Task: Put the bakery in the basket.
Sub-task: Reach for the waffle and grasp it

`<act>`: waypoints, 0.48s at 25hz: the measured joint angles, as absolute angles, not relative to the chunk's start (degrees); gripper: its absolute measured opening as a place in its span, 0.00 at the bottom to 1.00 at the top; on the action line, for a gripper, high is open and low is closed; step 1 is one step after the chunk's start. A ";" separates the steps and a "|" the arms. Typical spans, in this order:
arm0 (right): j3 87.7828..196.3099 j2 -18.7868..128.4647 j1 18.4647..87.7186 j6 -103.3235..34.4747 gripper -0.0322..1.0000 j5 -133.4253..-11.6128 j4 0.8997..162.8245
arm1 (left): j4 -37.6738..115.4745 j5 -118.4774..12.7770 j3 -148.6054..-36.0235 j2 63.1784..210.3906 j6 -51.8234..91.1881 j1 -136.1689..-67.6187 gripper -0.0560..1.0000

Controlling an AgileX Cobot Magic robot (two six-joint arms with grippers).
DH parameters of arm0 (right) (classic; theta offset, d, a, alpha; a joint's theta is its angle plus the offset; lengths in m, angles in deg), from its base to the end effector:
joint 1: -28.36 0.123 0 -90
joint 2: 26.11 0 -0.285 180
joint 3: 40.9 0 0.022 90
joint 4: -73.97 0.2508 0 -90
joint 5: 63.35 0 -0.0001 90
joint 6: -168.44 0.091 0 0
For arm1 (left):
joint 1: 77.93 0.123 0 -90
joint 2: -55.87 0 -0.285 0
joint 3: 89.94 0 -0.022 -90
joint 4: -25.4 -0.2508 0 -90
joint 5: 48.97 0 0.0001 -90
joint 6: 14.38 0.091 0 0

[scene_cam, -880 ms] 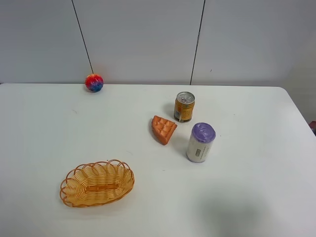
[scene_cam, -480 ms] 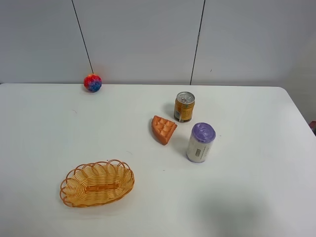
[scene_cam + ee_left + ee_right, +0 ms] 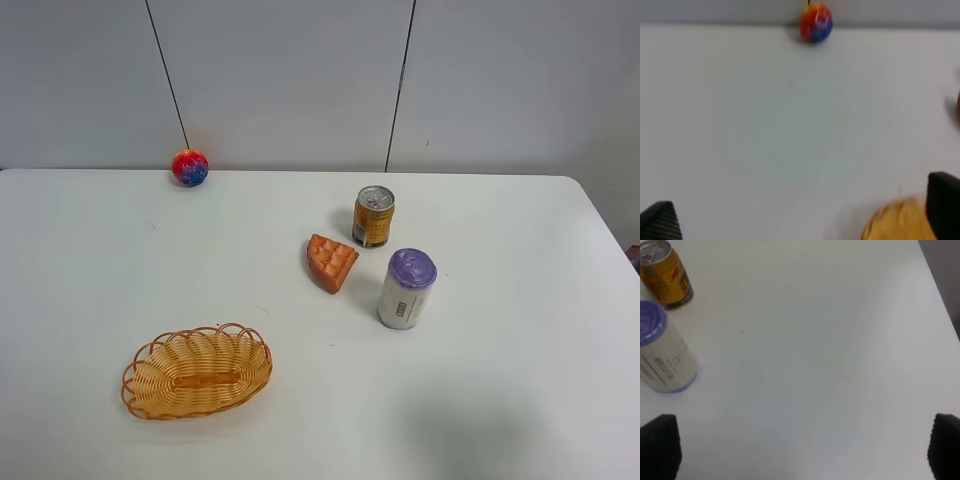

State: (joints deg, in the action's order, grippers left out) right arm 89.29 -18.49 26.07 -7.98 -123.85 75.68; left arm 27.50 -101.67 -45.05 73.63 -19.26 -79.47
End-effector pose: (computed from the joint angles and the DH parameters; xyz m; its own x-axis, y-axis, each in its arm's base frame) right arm -0.0025 0.0025 0.2717 -0.4651 0.0957 -0.8800 0.0530 0.9954 0.0803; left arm 0.0233 -0.0033 0.3057 -0.4309 -0.0956 -0.8973 0.0071 0.9940 -0.1093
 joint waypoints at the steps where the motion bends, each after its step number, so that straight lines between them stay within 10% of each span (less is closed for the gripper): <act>1: 89.29 -18.49 26.07 -7.98 0.99 -123.85 75.68 | 28.01 -97.90 -45.93 76.42 -19.52 -79.47 1.00; 12: 89.29 -18.49 26.07 -7.98 0.99 -123.85 75.68 | 41.18 -68.92 -61.25 123.65 -21.35 -88.51 1.00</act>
